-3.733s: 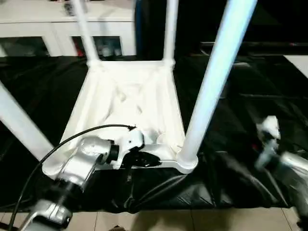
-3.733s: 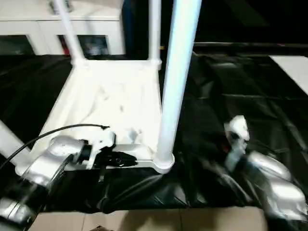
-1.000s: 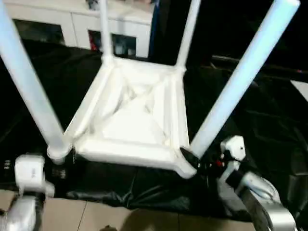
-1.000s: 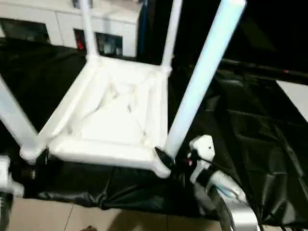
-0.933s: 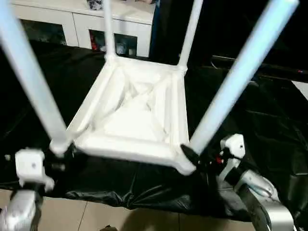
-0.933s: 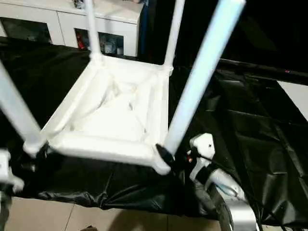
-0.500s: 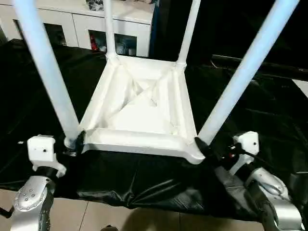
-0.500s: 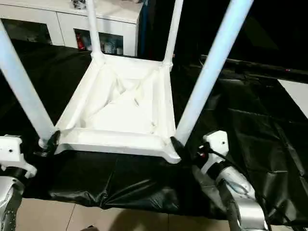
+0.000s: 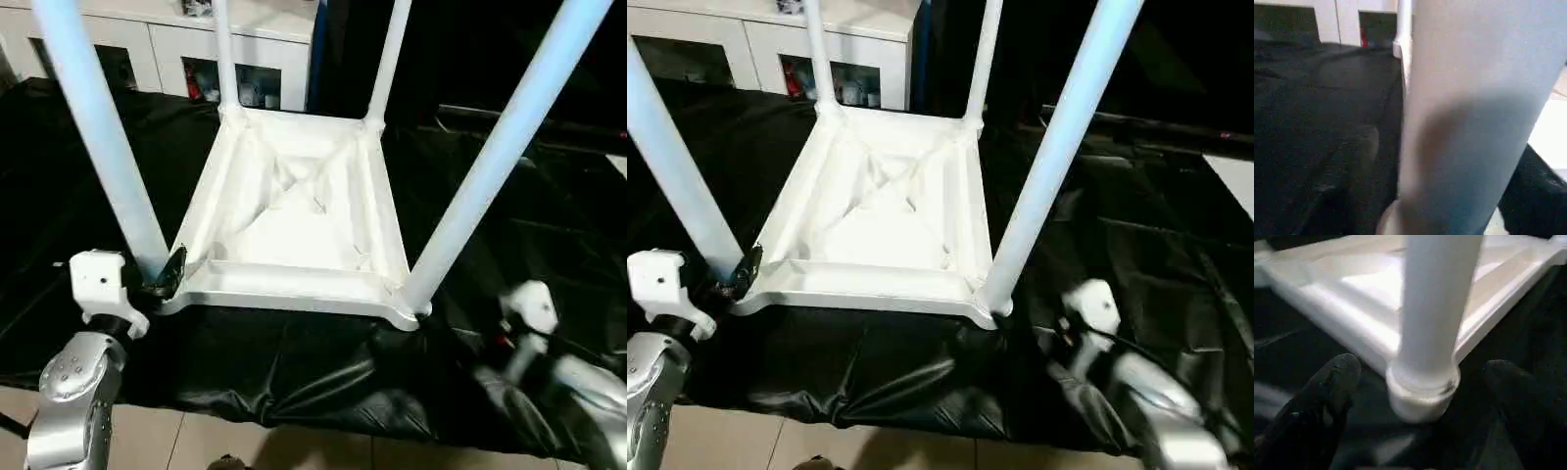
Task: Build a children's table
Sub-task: Flip table
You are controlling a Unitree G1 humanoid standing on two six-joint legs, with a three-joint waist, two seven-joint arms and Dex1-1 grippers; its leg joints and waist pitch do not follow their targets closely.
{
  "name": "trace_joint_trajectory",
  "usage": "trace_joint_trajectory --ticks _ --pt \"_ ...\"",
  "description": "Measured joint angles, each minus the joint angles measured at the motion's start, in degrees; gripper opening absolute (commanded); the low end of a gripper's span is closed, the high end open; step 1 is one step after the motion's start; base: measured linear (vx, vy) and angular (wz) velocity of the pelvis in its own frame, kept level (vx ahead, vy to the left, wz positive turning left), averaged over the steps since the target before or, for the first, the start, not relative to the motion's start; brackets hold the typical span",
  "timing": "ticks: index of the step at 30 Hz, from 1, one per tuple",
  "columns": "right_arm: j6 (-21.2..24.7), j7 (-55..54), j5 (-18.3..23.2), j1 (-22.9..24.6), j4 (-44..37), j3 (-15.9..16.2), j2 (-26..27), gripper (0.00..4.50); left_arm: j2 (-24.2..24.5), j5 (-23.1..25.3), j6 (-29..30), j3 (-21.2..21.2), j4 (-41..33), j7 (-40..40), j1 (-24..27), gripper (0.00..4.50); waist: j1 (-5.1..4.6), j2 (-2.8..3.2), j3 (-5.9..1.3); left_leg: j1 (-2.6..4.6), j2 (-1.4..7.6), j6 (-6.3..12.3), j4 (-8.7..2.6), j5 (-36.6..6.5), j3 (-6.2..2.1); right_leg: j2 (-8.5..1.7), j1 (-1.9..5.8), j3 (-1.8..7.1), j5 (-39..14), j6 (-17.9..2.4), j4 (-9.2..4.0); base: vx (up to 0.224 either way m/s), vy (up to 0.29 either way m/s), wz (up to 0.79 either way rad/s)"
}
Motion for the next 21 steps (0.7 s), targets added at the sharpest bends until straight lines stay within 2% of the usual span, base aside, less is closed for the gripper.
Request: trace_joint_trajectory --ticks 5,6,8,11,17,21 --pt "1.7 3.0 1.3 1.6 -3.3 -0.2 -3.4 4.5 -0.1 -0.2 2.1 -0.2 0.0 0.5 -0.4 3.1 -0.12 0.13 0.03 0.03 0.0 0.0 0.0 0.0 0.0 0.0 0.01 0.0 -0.1 0.1 0.0 0.0 0.0 0.0" --pt "3.4 3.8 2.6 1.9 -4.7 -0.2 -4.1 4.5 -0.2 -0.3 3.0 -0.2 -0.1 0.6 -0.4 2.77 -0.11 0.2 0.08 0.03 -0.01 0.0 0.01 0.0 0.0 0.0 0.02 0.0 -0.1 0.2 0.0 0.0 0.0 0.0" --pt "5.7 5.4 4.9 2.0 -7.8 0.0 -4.6 4.5 -0.2 -0.5 4.7 -0.3 -0.1 1.0 -0.4 2.76 -0.1 0.32 0.15 0.04 -0.01 0.0 0.01 0.0 0.0 0.0 0.01 0.01 -0.1 0.2 0.0 0.0 0.0 0.0" --pt "7.9 6.2 6.4 0.8 -10.9 0.9 -4.8 4.5 -0.9 -0.7 6.0 -0.2 -0.8 2.1 -0.6 2.35 -0.04 0.33 0.14 0.06 -0.01 0.0 0.01 0.0 -0.02 0.0 0.04 -0.01 -0.1 0.2 0.02 0.0 0.0 0.0" --pt "10.7 3.9 6.7 -4.2 -11.6 6.3 0.0 4.5 -3.0 -1.1 9.1 0.4 -2.8 4.3 -0.9 2.23 -0.09 0.34 0.16 -0.02 -0.02 0.01 0.01 0.0 -0.01 0.0 -0.08 0.0 -0.1 0.2 0.06 0.0 0.0 0.0" --pt "12.1 1.6 6.4 -5.5 -11.3 6.9 1.1 4.5 -4.1 -1.7 11.0 0.5 -4.5 4.6 -0.9 2.23 0.09 0.37 0.16 -0.18 -0.03 0.01 0.01 0.0 0.02 -0.02 -0.21 0.04 0.0 0.0 0.06 0.0 0.0 0.0"
